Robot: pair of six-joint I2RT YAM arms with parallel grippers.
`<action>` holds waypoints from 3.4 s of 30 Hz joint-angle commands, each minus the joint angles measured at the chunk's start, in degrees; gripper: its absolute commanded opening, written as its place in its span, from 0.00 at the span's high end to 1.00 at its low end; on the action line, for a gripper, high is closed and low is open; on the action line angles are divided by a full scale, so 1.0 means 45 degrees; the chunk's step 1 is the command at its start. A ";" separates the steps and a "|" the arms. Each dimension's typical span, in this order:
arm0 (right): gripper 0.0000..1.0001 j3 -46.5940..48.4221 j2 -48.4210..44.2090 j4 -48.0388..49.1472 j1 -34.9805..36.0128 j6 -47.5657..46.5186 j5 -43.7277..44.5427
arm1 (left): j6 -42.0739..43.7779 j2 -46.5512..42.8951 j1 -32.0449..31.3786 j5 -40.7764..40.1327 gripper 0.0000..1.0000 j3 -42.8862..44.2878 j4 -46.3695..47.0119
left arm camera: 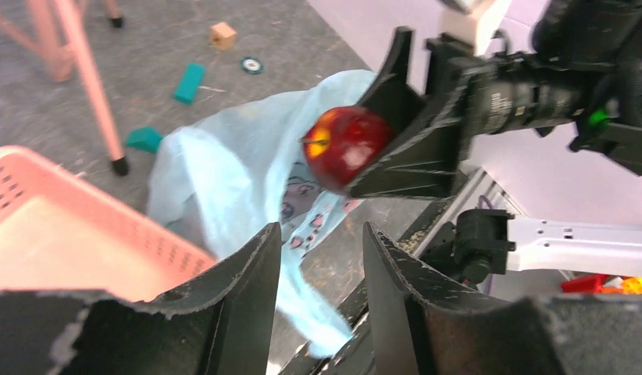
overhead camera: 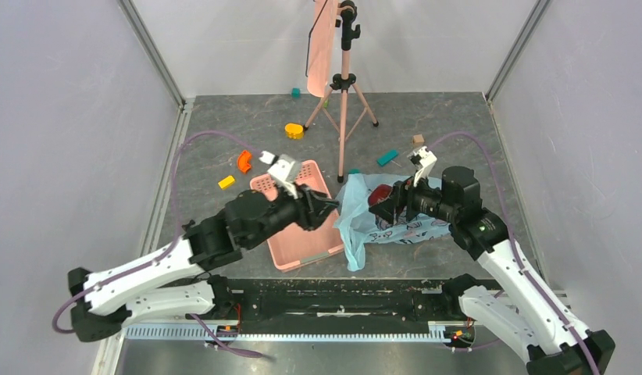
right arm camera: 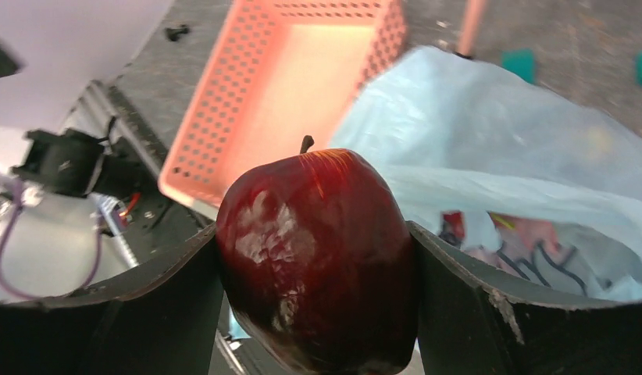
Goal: Take the fake fruits out of the plastic bag
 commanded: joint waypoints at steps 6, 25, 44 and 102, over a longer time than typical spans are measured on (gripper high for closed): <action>0.51 0.2407 0.1659 0.1597 0.4606 0.0910 0.2135 | -0.1267 -0.4090 0.0277 -0.2592 0.48 -0.1646 -0.3872; 0.48 0.4843 1.0235 0.4385 0.8530 0.1054 0.5988 | -0.1684 -0.7393 0.0276 -0.3949 0.49 -0.1587 -0.6887; 0.31 0.4914 1.3325 0.5994 0.9186 0.1707 0.6480 | -0.1584 -0.7695 0.0259 -0.3754 0.48 -0.1883 -0.6959; 0.07 -0.2208 -0.0322 0.0478 0.4463 0.2749 1.0597 | -0.0347 0.3274 0.2213 0.2696 0.00 -0.0495 0.0482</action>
